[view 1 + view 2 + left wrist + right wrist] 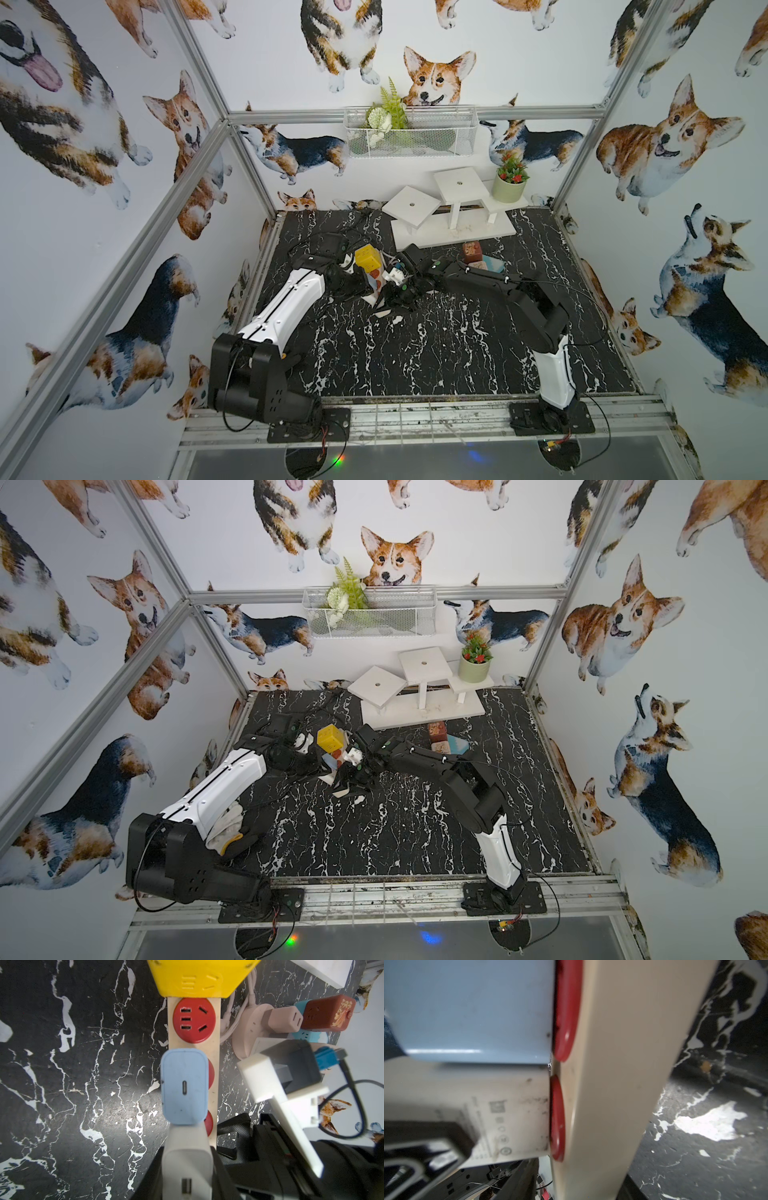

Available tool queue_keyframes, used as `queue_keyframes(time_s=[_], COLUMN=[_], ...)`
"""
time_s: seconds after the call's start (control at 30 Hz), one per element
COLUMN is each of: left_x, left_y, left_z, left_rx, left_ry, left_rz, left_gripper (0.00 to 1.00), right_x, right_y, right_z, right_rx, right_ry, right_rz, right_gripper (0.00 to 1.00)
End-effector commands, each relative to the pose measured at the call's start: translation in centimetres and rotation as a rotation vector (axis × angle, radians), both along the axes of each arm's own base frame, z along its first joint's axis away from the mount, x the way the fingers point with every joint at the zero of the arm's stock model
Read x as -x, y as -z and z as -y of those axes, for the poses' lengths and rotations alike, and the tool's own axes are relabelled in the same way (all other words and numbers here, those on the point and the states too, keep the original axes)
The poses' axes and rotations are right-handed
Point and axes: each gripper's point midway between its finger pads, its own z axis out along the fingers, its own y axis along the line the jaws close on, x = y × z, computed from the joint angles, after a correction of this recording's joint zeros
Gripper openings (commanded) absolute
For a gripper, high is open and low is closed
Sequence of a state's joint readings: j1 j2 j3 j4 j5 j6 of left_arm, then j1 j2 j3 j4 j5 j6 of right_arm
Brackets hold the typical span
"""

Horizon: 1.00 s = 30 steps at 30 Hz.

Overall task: Pull the plug off the socket
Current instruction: Remove the plug from the socket.

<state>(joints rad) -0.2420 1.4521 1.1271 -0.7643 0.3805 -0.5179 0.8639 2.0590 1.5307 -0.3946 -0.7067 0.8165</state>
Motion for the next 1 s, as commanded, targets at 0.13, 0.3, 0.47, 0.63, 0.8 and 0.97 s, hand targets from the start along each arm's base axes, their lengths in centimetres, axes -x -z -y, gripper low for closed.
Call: queue_keyframes(time_s=[0.13, 0.3, 0.47, 0.63, 0.8, 0.97], left_x=[-1.0, -0.8, -0.9, -1.2, -1.2, -0.7], left_y=[-1.1, -0.7, 0.0, -0.1, -0.1, 0.6], left_z=[1.3, 1.0, -0.8, -1.7, -1.5, -2.5], left_rx=[0.085, 0.111, 0.117, 0.127, 0.218, 0.219], left_ry=[0.030, 0.039, 0.006, -0.025, -0.098, -0.142], left_rz=[0.077, 0.069, 0.051, 0.058, 0.063, 0.039], left_gripper=[0.00, 0.00, 0.00, 0.00, 0.00, 0.00], right_x=[-0.3, -0.6, -0.9, -1.5, -1.2, -1.2], right_y=[0.4, 1.0, 1.8, 3.7, 4.9, 5.2], right_z=[-0.9, -1.0, -0.3, 1.7, 2.8, 3.0], right_rx=[-0.036, -0.034, -0.017, 0.089, 0.147, 0.176], right_ry=[-0.002, -0.003, 0.044, 0.111, 0.126, 0.124], right_rz=[-0.007, -0.010, -0.025, -0.047, -0.071, -0.073], right_gripper=[0.43, 0.25, 0.00, 0.00, 0.00, 0.00])
